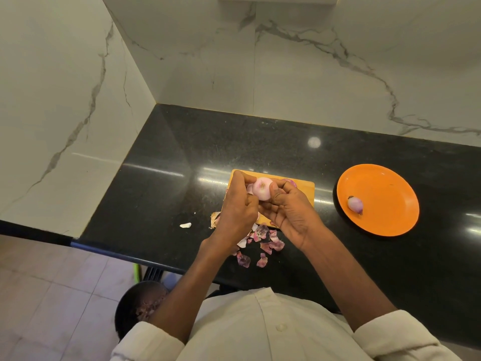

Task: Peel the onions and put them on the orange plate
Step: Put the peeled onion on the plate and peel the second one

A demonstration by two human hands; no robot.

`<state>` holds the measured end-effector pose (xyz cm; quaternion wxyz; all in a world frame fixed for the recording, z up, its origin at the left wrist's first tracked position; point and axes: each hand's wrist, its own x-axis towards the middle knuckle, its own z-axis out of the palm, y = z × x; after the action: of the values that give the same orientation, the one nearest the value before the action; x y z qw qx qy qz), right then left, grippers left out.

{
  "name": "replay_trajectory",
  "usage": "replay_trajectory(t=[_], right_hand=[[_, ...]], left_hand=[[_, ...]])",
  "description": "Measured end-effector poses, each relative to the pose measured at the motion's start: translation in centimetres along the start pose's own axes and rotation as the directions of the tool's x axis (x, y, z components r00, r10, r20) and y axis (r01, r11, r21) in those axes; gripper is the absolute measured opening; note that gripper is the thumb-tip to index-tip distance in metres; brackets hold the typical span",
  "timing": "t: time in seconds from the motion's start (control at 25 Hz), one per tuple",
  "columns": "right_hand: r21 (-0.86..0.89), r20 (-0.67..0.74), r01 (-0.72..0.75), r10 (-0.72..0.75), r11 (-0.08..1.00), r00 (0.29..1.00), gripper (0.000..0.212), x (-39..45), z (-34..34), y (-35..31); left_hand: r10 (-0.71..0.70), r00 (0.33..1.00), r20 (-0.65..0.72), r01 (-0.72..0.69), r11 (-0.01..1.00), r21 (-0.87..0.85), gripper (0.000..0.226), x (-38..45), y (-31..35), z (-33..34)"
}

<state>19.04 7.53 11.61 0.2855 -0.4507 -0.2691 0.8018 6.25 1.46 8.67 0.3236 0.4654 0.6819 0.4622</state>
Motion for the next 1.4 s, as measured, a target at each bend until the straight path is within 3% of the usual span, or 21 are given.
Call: replay_trajectory(t=[0.12, 0.24, 0.36, 0.48, 0.64, 0.72, 0.84, 1.04, 1.12, 1.28, 1.4], right_hand=[[0.067, 0.0, 0.002, -0.002, 0.998, 1.0, 0.024, 0.2, -0.3, -0.4], [0.101, 0.025, -0.025, 0.023, 0.995, 0.999, 0.024, 0.2, -0.4, -0.4], [0.07, 0.046, -0.036, 0.032, 0.997, 0.998, 0.03, 0.4, -0.6, -0.4], [0.062, 0.056, -0.07, 0.067, 0.996, 0.996, 0.037, 0.6, -0.7, -0.7], [0.089, 0.117, -0.116, 0.105, 0.989, 0.987, 0.03, 0.5, -1.0, -0.4], [0.085, 0.134, -0.133, 0.121, 0.987, 0.984, 0.03, 0.6, -1.1, -0.2], [0.133, 0.163, -0.183, 0.161, 0.974, 0.973, 0.031, 0.9, -1.2, 0.2], [0.266, 0.206, -0.261, 0.21, 0.928, 0.956, 0.028, 0.8, -1.1, 0.7], [0.326, 0.212, -0.283, 0.222, 0.902, 0.952, 0.031, 0.7, -1.0, 0.9], [0.503, 0.166, -0.331, 0.287, 0.798, 0.943, 0.03, 1.5, -1.2, 1.4], [0.53, 0.136, -0.328, 0.304, 0.782, 0.943, 0.027, 1.9, -1.7, 1.6]], left_hand=[[-0.004, 0.999, 0.034, 0.01, 0.985, -0.173, 0.024, -0.1, -0.2, -0.7], [-0.021, 1.0, -0.022, 0.017, 0.986, -0.163, 0.033, 0.0, -0.2, -0.9], [0.009, 0.995, -0.103, -0.03, 0.978, -0.205, 0.023, 0.3, -0.5, -0.5], [-0.126, 0.979, -0.16, 0.059, 0.928, -0.369, 0.015, 0.2, -0.2, -0.2], [-0.232, 0.959, -0.164, 0.127, 0.867, -0.482, 0.014, 0.0, -0.1, -0.3], [-0.342, 0.935, -0.091, 0.215, 0.754, -0.621, 0.015, 0.1, -0.2, -0.5], [-0.494, 0.866, 0.084, 0.349, 0.474, -0.809, 0.015, 0.0, -0.4, -0.7], [-0.552, 0.8, 0.236, 0.434, 0.259, -0.863, 0.02, 0.1, -1.5, -0.9], [-0.519, 0.82, 0.241, 0.438, 0.299, -0.848, 0.02, 0.2, -1.3, -0.9], [-0.439, 0.882, 0.168, 0.387, 0.475, -0.79, 0.015, 0.1, -0.9, -0.6], [-0.369, 0.924, 0.096, 0.347, 0.711, -0.611, 0.017, 0.2, -2.2, -0.5]])
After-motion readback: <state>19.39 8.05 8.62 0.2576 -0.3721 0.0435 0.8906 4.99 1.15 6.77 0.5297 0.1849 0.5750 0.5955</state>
